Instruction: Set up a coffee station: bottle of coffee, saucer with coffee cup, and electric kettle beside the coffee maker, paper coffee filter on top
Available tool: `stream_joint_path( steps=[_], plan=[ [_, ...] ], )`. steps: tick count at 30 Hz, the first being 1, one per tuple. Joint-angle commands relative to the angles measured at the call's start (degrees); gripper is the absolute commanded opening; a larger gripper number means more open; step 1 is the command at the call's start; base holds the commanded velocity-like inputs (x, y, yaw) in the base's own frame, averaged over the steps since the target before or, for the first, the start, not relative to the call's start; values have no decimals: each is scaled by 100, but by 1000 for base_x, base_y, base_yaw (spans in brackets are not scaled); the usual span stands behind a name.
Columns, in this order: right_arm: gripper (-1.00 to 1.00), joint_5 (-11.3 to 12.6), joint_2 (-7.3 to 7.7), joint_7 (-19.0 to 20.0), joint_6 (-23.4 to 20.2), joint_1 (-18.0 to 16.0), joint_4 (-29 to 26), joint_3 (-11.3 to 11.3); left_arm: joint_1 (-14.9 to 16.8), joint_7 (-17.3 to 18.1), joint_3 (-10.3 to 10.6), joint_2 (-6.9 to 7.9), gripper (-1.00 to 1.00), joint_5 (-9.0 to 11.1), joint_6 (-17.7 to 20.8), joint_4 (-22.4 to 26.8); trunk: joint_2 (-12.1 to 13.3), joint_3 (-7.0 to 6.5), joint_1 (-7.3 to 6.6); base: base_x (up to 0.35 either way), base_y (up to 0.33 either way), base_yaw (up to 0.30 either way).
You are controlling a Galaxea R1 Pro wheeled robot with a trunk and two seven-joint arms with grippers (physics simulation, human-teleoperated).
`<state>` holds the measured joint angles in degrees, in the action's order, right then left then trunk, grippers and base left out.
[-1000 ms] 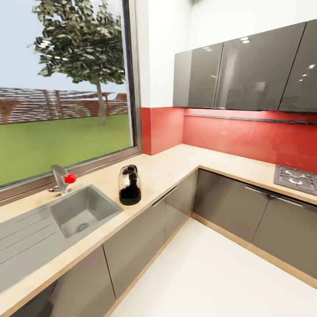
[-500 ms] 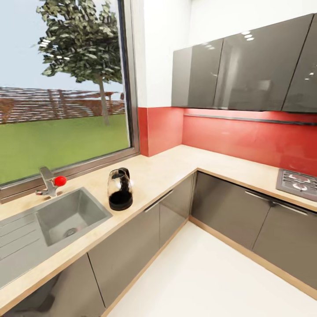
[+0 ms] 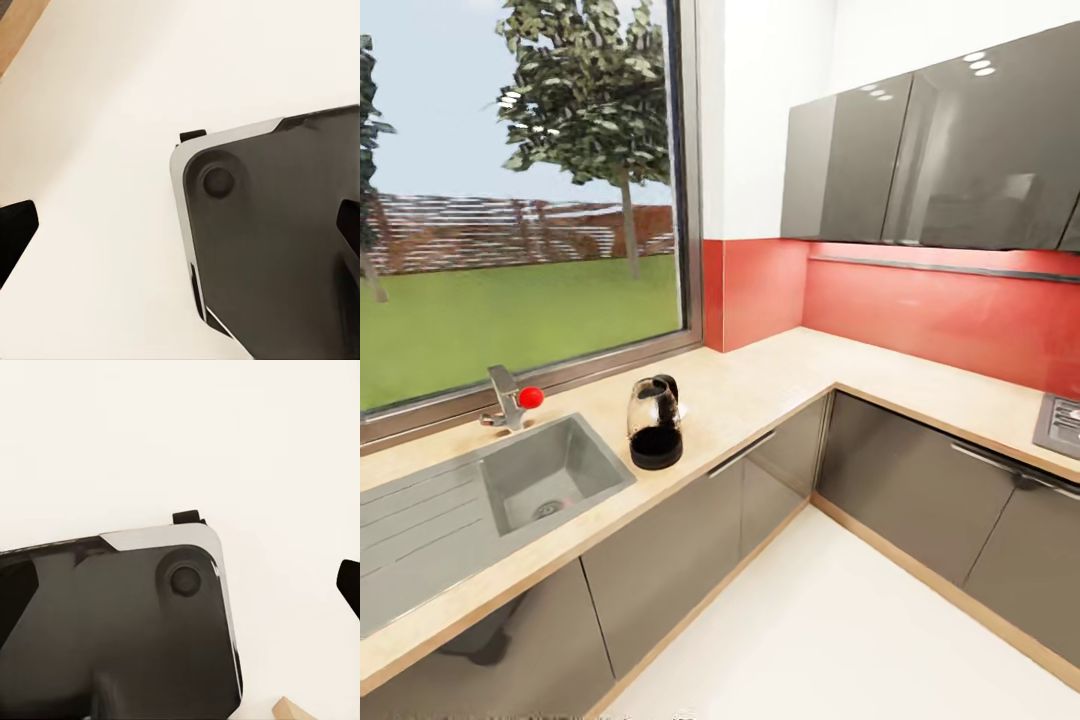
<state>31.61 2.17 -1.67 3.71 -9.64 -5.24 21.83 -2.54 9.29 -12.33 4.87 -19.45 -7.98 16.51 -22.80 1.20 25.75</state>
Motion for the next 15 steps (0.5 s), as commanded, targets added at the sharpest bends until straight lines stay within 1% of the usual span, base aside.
stream_joint_path(
  steps=[1,8,11,15],
  plan=[
    [100,48,0,-17,10,-3,-4,49,0,38,-50,-3,100,-49,-11,11,-12,17,3,0,-1,212],
    [100,47,-1,-17,12,-3,-4,58,0,41,-51,-8,100,-47,-15,12,-12,51,3,24,-8,212],
    [100,47,-3,-17,13,-3,-4,58,0,41,-50,-11,100,-49,-12,11,-12,62,3,195,-132,152],
    [100,47,2,-17,8,-3,-4,50,0,42,-50,-12,100,-50,-13,11,-12,64,3,232,-166,21]
  ],
)
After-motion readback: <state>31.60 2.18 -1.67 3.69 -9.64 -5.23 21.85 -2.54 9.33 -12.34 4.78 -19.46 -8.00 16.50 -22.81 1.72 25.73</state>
